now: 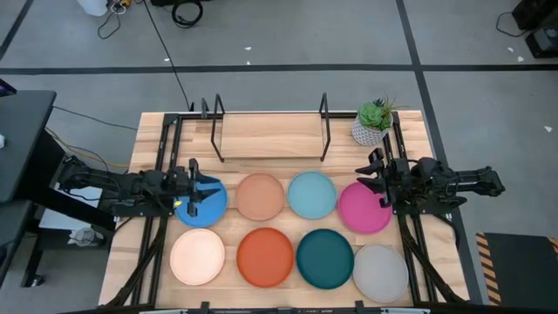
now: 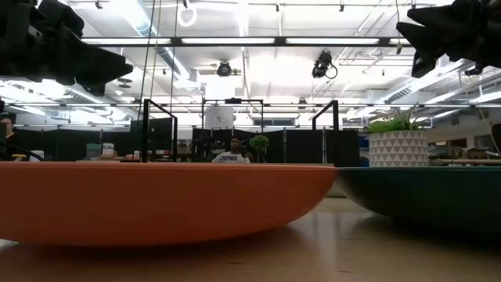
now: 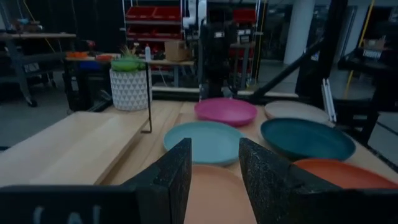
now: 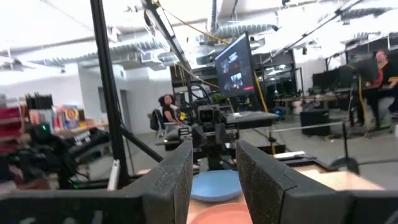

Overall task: Place and stack plates onto a shelf
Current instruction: Put the brown plate on the shelf

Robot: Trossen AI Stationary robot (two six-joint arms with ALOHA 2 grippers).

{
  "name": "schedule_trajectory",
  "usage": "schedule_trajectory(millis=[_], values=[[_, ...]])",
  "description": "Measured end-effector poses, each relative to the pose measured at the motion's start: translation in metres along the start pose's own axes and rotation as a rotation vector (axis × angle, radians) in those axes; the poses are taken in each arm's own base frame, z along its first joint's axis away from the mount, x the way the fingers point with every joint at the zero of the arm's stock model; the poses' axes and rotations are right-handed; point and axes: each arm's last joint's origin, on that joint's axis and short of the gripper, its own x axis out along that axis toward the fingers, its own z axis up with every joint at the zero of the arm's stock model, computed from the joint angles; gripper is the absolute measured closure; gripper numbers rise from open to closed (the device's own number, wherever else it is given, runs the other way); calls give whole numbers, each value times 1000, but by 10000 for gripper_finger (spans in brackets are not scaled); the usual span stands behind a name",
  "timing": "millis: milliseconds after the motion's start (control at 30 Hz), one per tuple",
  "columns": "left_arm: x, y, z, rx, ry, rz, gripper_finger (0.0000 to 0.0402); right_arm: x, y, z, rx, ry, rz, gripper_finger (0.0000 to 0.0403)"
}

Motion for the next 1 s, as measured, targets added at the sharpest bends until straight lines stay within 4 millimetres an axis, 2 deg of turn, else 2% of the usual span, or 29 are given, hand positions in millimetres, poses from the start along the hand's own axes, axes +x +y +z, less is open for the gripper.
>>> schedule_trajectory(millis=[100, 233, 467, 567, 733, 1000], values=[[0, 0, 1, 25, -10, -1, 260, 1, -1, -4, 50, 36, -33, 273], [0, 0, 3, 71, -31, 0, 260, 6, -3, -8, 33, 89, -74, 273], [-1, 0, 16, 85, -157, 4, 260, 22, -2, 1, 1, 160, -102, 273], [-2, 0, 20, 57, -201, 4, 260, 33, -3, 3, 19, 185, -135, 273], [-1, 0, 17, 28, -172, 0, 260, 53, -3, 3, 85, 257, -176, 273], [-1, 0, 16, 30, -163, 0, 260, 99, 0, -5, 56, 411, -252, 273]])
